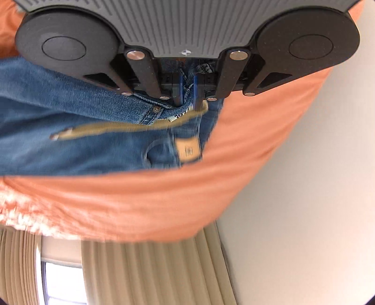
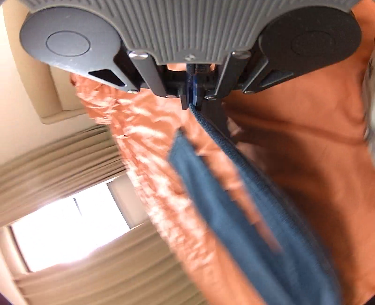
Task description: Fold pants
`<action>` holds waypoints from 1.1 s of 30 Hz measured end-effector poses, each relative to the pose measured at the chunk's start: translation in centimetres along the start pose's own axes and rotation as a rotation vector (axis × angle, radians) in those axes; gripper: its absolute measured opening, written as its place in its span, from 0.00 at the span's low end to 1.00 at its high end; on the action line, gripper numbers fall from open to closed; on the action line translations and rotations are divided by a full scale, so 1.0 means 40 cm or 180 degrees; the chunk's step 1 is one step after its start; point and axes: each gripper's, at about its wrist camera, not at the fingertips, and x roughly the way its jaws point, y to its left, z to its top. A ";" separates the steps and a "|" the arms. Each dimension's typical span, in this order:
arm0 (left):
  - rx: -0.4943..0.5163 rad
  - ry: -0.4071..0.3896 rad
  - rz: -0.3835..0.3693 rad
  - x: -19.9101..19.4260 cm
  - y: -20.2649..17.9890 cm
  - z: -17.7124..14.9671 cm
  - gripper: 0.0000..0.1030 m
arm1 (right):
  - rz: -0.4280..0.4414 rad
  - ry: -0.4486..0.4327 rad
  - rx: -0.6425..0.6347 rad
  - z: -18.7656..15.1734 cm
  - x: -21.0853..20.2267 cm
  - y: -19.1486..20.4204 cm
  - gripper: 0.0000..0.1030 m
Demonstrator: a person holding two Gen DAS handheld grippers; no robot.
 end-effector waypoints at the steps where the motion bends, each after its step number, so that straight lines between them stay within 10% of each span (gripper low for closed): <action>1: -0.0019 -0.0090 0.0001 -0.023 0.006 0.015 0.08 | -0.0089 -0.0040 0.0068 0.018 -0.013 -0.030 0.00; 11: -0.0075 -0.0312 -0.0027 -0.064 0.056 0.147 0.07 | -0.0363 0.0087 0.0548 0.177 0.071 -0.219 0.00; 23: 0.0332 0.0191 0.0174 0.312 -0.071 0.296 0.08 | 0.0028 0.0684 0.0161 0.356 0.643 -0.148 0.00; 33: 0.0800 0.0831 0.0198 0.637 -0.173 0.257 0.09 | 0.0400 0.1150 -0.0168 0.394 1.049 0.023 0.00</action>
